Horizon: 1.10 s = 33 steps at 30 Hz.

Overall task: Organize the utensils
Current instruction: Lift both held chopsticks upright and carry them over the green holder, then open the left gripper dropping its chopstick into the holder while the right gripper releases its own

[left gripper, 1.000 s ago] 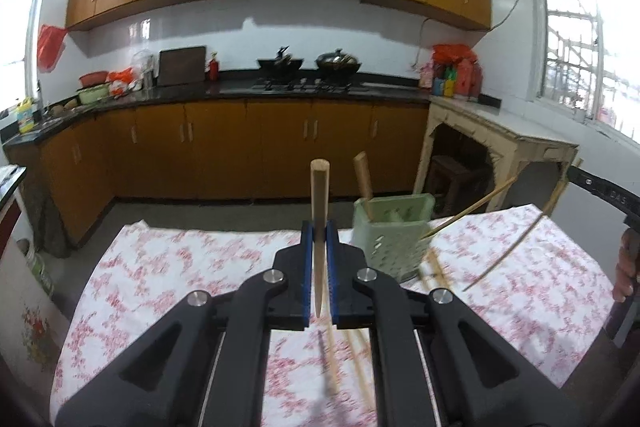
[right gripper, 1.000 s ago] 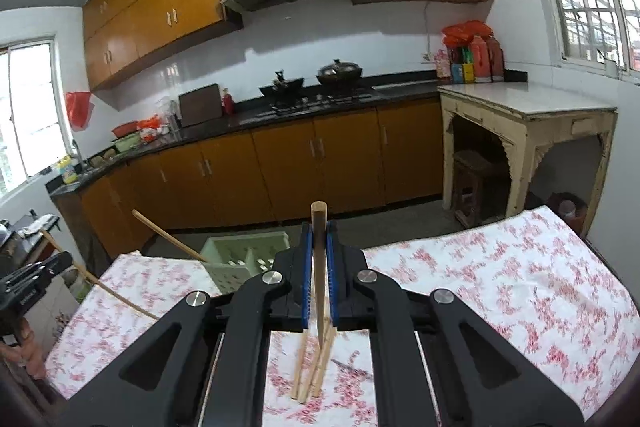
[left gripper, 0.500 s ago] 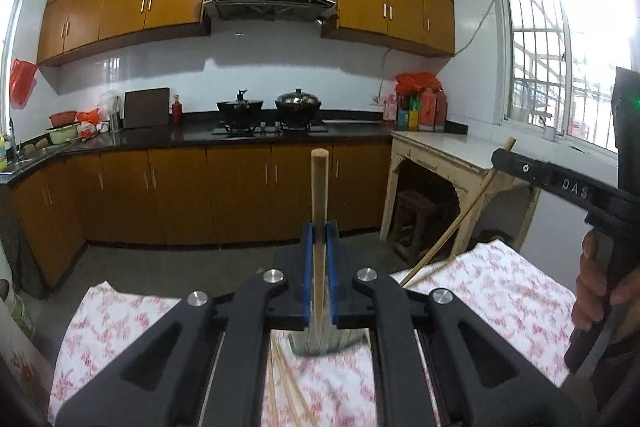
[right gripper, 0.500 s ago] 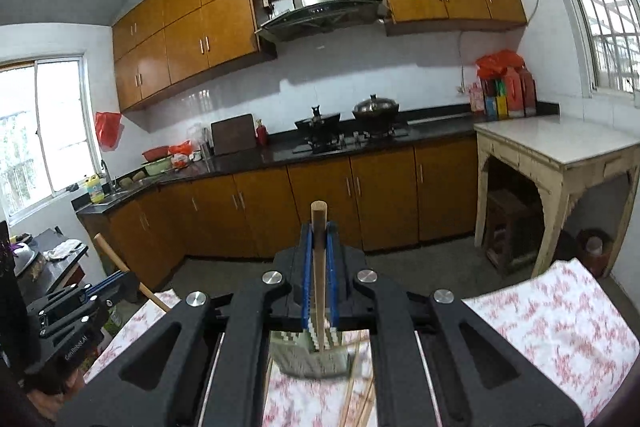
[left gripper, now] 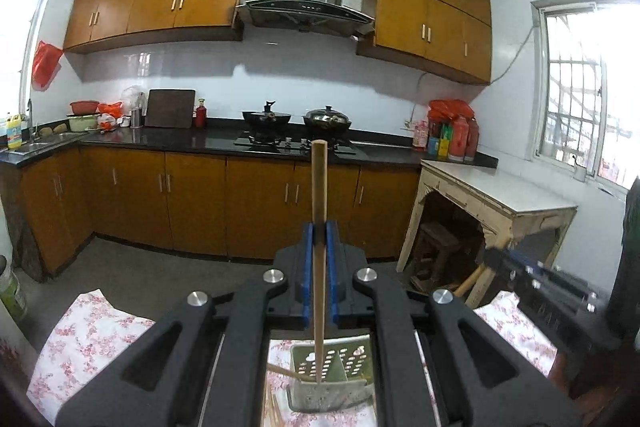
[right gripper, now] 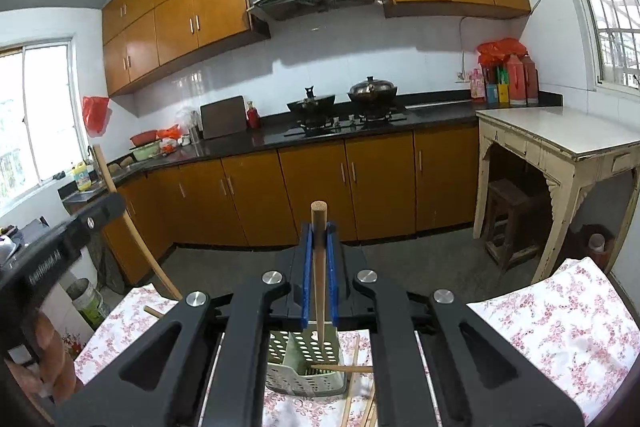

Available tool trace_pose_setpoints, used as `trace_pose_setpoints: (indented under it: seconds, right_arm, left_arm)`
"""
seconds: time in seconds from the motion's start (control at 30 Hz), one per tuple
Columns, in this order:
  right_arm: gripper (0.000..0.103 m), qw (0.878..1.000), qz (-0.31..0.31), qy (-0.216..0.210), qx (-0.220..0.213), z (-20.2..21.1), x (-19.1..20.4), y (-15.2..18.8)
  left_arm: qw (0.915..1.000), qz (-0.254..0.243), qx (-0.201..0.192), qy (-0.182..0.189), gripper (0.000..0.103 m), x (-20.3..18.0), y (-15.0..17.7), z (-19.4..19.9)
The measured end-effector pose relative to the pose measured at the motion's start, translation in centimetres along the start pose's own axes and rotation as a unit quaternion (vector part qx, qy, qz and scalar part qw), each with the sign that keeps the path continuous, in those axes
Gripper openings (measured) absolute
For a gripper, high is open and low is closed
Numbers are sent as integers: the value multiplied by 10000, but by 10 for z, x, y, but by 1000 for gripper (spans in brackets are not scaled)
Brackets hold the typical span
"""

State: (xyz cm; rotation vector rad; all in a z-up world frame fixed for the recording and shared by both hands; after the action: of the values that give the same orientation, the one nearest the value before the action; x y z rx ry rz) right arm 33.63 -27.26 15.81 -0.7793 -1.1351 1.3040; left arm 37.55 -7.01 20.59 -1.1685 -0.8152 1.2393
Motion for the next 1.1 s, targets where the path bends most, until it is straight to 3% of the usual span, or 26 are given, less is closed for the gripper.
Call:
trace_pose_setpoints:
  seconds: [0.33, 0.83, 0.93, 1.0, 1.1]
  right_arm:
    - [7, 9999, -44, -42, 121, -8, 2, 1]
    - [8, 9961, -327, -195, 797, -33, -4, 34]
    - [8, 9956, -316, -145, 871, -33, -4, 39]
    - [9, 9958, -271, -99, 869, -31, -4, 40]
    - [13, 9961, -264, -23, 847, -25, -4, 38]
  left_arm:
    - [9999, 105, -75, -61, 8, 4, -1, -11]
    - [9968, 169, 752, -217, 8, 23, 63, -58]
    - [9956, 166, 871, -294, 14, 30, 69, -56]
    - [9952, 126, 889, -389, 24, 35, 71, -49]
    - [9951, 122, 874, -455, 27, 42, 70, -38]
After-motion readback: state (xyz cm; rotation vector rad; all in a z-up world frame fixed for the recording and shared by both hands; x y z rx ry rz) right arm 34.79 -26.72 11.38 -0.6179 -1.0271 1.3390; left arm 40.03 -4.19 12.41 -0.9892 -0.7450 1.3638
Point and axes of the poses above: each gripper's, at about its wrist camera, not at the fingertips, and z roughly against the way its jaws point, x to its left, y to its underside, the point moved 3 cm from there along -z, roughly the way its jaws point
